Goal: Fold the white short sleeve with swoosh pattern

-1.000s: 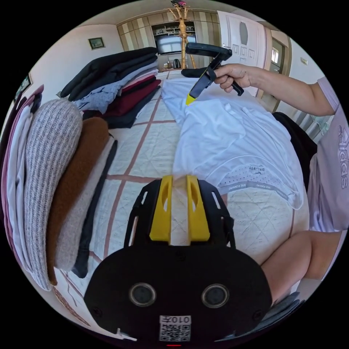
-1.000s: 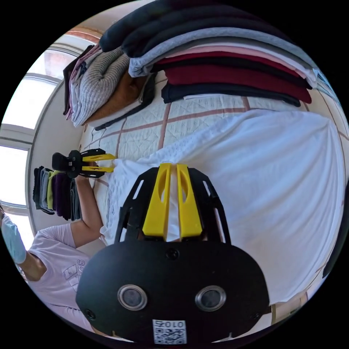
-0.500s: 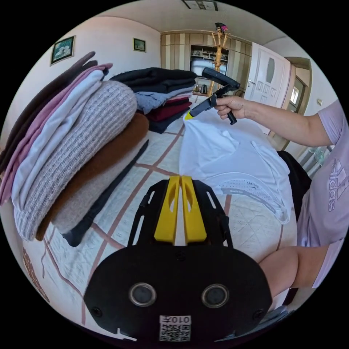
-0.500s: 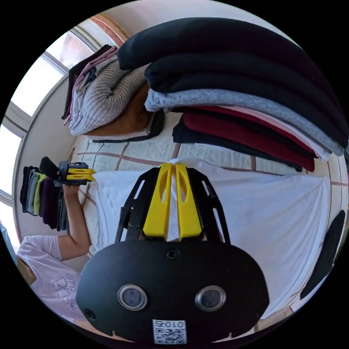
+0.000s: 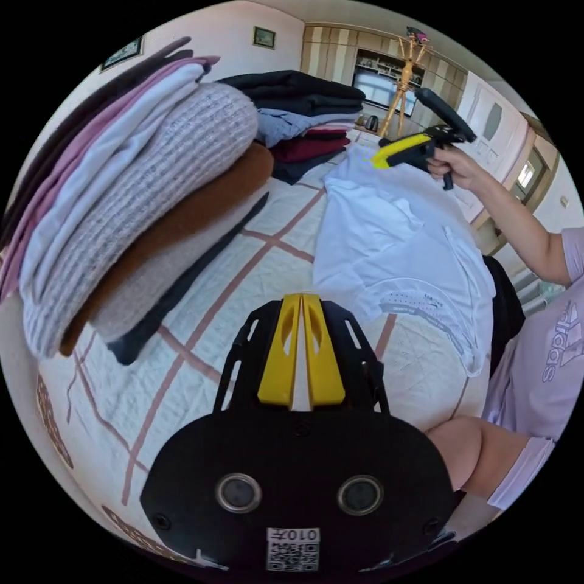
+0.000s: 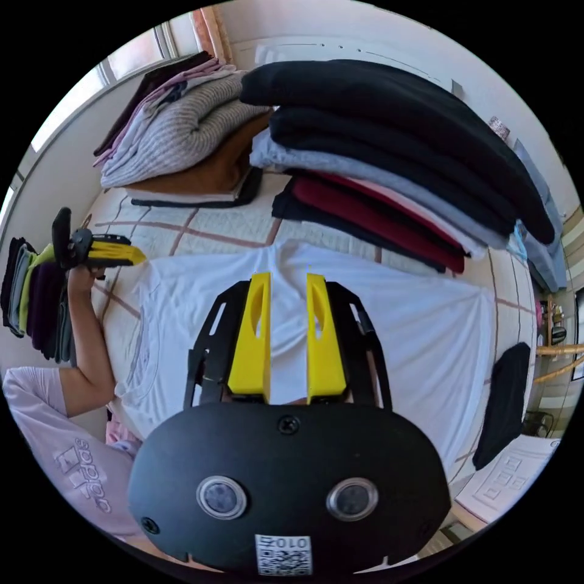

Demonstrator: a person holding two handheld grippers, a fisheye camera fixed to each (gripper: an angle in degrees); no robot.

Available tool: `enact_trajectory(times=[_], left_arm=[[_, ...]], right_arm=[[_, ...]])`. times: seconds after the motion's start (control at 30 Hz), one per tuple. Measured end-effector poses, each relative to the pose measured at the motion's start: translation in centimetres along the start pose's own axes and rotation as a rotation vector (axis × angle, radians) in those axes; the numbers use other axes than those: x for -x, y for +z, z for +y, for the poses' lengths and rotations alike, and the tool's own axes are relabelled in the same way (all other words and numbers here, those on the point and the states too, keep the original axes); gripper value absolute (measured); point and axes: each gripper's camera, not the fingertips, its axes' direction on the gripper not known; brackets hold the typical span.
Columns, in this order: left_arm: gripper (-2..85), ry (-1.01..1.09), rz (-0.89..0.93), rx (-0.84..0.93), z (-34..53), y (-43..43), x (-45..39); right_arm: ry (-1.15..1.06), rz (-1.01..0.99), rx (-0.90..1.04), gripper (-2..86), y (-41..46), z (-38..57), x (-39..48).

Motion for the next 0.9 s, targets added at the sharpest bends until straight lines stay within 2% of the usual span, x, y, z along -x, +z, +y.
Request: enact_trajectory(times=[0.07, 0.2, 0.37, 0.47, 0.57, 0.9], left_arm=[[-0.3, -0.003, -0.017, -0.064, 0.4, -1.7, -0.3], [-0.3, 0.17, 0.036, -0.214, -1.5, -3.4, -3.3], [-0.3, 0.311, 0.08, -0.118, -4.9, -0.3, -6.3], [-0.3, 0.319, 0.134, -0.008, -6.3, 2.4, -6.8], [-0.3, 0.318, 0.105, 0.111, -6.8, 4.4, -7.1], [-0.3, 0.282, 0.139, 0.068, -6.0, 3.8, -6.4]], right_arm=[[0.024, -0.042, 0.025, 10.0, 0.4, 3.3, 1.1], [0.123, -0.123, 0.041, 10.7, 2.8, 9.0, 3.2], [0.233, -0.119, -0.015, 10.9, 4.3, 11.1, 5.2], [0.236, -0.031, -0.023, 10.4, 4.5, 11.2, 7.1], [0.218, 0.006, -0.001, 10.1, 4.5, 11.2, 8.9], [0.176, 0.131, 0.005, 3.5, 4.3, 11.3, 11.7]])
